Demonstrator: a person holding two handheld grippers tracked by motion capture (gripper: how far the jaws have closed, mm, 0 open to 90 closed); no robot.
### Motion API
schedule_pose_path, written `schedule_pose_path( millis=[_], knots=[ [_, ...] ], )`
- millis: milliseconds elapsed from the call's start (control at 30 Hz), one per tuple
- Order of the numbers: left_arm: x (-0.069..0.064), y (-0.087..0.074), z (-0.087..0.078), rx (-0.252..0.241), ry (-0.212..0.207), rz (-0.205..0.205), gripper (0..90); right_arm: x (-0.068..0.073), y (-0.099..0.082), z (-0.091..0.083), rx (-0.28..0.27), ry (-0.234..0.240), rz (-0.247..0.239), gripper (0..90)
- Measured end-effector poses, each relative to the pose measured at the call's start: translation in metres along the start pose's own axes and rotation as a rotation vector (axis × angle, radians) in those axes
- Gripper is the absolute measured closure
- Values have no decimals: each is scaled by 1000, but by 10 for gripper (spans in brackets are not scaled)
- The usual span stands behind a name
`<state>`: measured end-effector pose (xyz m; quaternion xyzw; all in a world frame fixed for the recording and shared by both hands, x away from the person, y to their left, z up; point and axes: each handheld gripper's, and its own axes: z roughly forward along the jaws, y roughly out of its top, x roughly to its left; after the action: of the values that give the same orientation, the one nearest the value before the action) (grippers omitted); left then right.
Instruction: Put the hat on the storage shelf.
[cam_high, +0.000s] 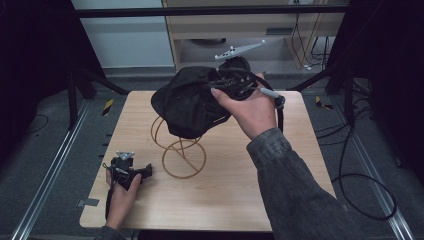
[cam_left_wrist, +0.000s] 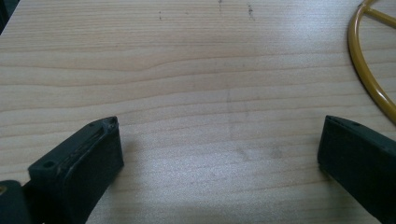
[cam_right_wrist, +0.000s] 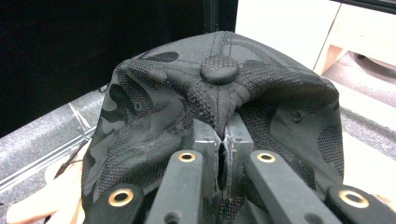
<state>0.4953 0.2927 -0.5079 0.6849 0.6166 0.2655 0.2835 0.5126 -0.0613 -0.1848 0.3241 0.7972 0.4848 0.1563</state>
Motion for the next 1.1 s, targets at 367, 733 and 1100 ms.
schedule_pose_path(
  millis=[367, 733, 1100],
  knots=[
    [0, 0, 0, 1, 0, 1, 0, 7, -1, 12, -3, 15, -11, 866],
    [0, 0, 0, 1, -1, 1, 0, 12, -7, 26, 20, 34, -18, 865],
    [0, 0, 0, 0, 1, 2, 0, 18, -19, 43, 58, 53, -25, 861]
  ],
)
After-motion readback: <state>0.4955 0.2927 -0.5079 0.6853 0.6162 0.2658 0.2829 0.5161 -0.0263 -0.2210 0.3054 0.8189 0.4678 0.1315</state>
